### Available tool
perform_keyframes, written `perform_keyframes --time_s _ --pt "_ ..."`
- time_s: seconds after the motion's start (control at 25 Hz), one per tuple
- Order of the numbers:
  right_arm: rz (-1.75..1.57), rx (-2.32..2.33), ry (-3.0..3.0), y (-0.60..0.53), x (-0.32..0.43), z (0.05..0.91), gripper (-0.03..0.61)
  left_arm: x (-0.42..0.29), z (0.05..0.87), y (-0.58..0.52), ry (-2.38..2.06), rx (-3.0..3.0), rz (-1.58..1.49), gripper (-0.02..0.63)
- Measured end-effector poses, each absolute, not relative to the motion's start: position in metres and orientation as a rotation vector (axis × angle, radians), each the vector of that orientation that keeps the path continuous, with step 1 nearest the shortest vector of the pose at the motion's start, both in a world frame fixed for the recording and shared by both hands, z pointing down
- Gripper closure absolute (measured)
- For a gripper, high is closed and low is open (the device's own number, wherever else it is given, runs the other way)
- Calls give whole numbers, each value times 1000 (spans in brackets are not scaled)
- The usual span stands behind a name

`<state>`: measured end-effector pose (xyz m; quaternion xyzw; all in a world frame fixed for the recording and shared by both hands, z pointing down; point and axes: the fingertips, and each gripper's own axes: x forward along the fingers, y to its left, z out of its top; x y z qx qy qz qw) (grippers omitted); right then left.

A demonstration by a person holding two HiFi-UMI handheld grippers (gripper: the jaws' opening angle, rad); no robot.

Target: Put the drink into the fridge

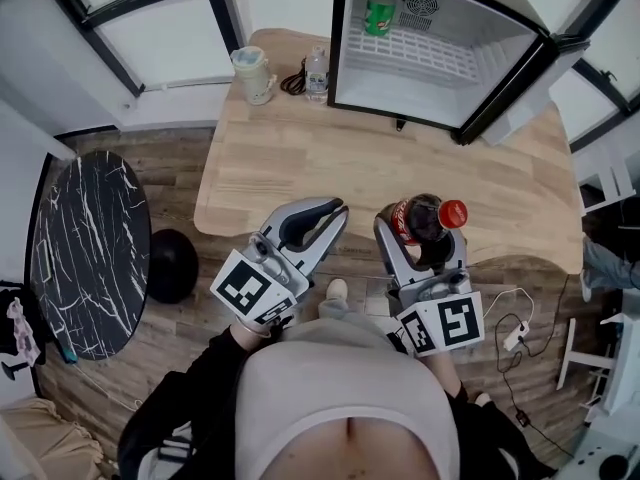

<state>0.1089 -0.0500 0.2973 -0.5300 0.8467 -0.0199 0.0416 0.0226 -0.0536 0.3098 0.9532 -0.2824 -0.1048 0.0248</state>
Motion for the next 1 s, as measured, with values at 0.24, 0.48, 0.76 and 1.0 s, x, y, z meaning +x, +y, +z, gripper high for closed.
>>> perform_keyframes --time_s 0.24,0.48,0.76,1.0 --pt "-61 -1594 2618 -76 124 301 252 39 311 -79 -902 2944 -340 574" --pt "-65 -1544 2640 -94 133 302 252 49 313 -93 -951 2924 -348 574" --pt "-89 -1517 2655 -106 132 305 252 48 312 -105 -982 2915 -345 574" --pt "-143 -1490 2658 -107 138 305 252 57 315 -108 -970 2921 -315 574"
